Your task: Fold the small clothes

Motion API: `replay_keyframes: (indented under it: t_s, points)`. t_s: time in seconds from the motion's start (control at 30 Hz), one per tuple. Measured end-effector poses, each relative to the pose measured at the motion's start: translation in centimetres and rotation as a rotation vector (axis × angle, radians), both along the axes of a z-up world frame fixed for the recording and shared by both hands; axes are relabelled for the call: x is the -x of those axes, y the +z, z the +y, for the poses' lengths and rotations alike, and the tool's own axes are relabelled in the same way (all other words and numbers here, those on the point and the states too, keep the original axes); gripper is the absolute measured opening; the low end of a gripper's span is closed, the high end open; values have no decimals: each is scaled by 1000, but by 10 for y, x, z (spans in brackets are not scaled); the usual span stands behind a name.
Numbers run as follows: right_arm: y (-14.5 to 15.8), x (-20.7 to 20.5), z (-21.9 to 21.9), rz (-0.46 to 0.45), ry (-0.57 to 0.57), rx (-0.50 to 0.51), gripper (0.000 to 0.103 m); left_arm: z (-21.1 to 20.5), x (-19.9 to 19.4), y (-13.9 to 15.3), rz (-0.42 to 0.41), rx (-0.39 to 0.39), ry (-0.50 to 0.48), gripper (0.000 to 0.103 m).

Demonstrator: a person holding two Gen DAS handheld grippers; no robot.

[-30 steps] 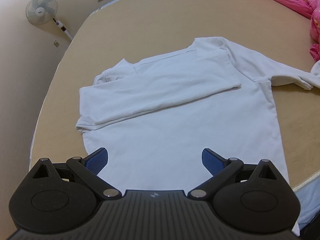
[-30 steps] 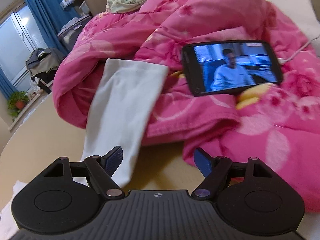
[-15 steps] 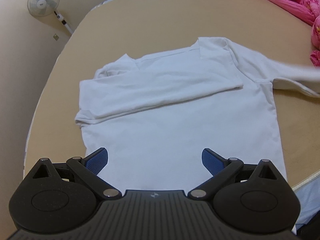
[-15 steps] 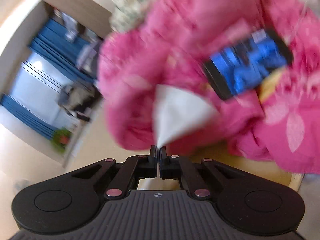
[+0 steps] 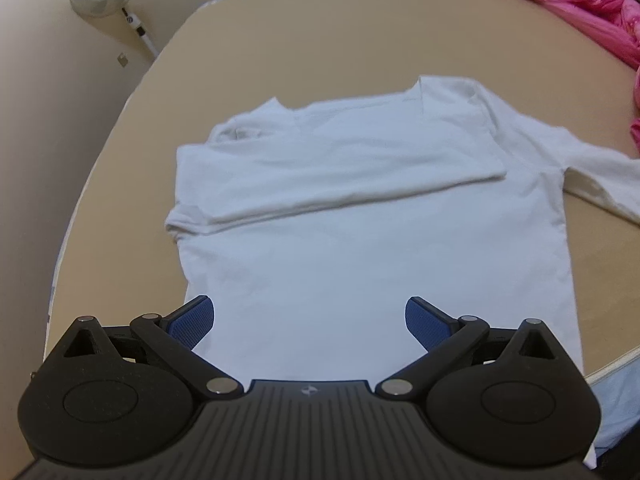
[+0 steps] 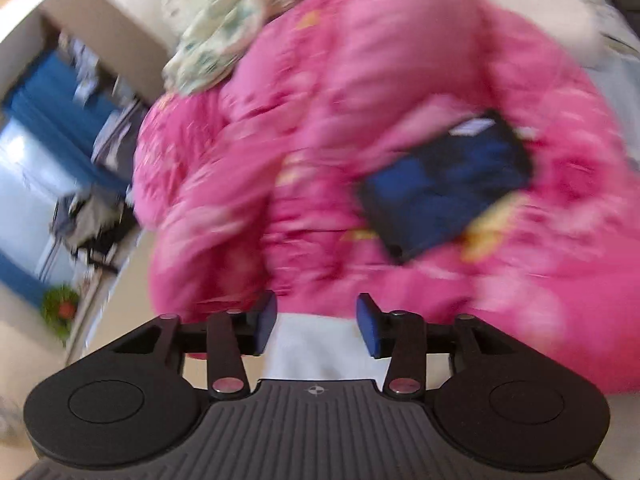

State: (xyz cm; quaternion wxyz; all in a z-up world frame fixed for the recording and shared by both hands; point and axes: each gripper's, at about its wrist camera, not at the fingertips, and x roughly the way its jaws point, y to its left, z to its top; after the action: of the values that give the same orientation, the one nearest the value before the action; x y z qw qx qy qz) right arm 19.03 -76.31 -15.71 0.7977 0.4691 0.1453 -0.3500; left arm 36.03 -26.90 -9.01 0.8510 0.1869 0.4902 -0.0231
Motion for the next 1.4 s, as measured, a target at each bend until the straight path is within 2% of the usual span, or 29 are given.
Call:
replay_keyframes:
  t_s: [0.13, 0.2, 0.23, 0.33, 0.4, 0.47, 0.53, 0.7, 0.83, 0.87, 0.9, 0.93, 0.97, 1.0, 1.07, 1.13, 1.2, 1.4]
  points:
    - [-37, 48, 6, -25, 5, -42, 53, -6, -5, -10, 36, 4, 12, 102]
    - [-55, 45, 4, -5, 31, -78, 53, -13, -2, -8, 28, -1, -11, 102]
    - [-60, 38, 5, 24, 56, -54, 53, -16, 1, -6, 13, -11, -26, 102]
    - [-58, 14, 28, 208, 141, 168, 53, -24, 10, 1, -41, -49, -76, 102]
    - [-58, 0, 48, 336, 213, 344, 60, -27, 14, 1, -63, -82, -101, 102]
    - [-63, -5, 61, 419, 266, 462, 76, -29, 15, -2, -58, -94, -107, 102]
    - [-69, -9, 68, 504, 318, 545, 78, -31, 14, -6, -36, -88, -106, 102]
    - [-77, -38, 78, 733, 350, 754, 78, -34, 15, -6, -33, -88, -117, 102]
    - [-72, -61, 84, 816, 326, 906, 78, -31, 16, -3, -44, -91, -124, 102]
    - [-70, -63, 87, 813, 321, 954, 71, -29, 15, -3, -39, -88, -119, 102]
    - [-68, -63, 89, 790, 337, 988, 56, -28, 14, -3, -34, -84, -113, 102]
    - [-64, -63, 86, 772, 375, 971, 4, -26, 13, -3, -29, -79, -106, 102]
    - [-59, -63, 81, 757, 397, 924, 4, -23, 12, -3, -25, -72, -98, 102]
    - [-50, -57, 74, 699, 381, 859, 4, -21, 12, -3, -23, -64, -91, 102]
    - [-27, -39, 58, 544, 350, 713, 4, -16, 11, -1, -20, -47, -76, 102]
    - [-5, -17, 39, 392, 327, 519, 4, -12, 9, -1, -14, -35, -61, 102]
    - [8, -4, 25, 287, 334, 380, 4, -8, 7, -2, -1, -16, -42, 102]
    - [32, 4, 30, 259, 346, 308, 4, 9, 5, 2, 21, 33, 16, 102]
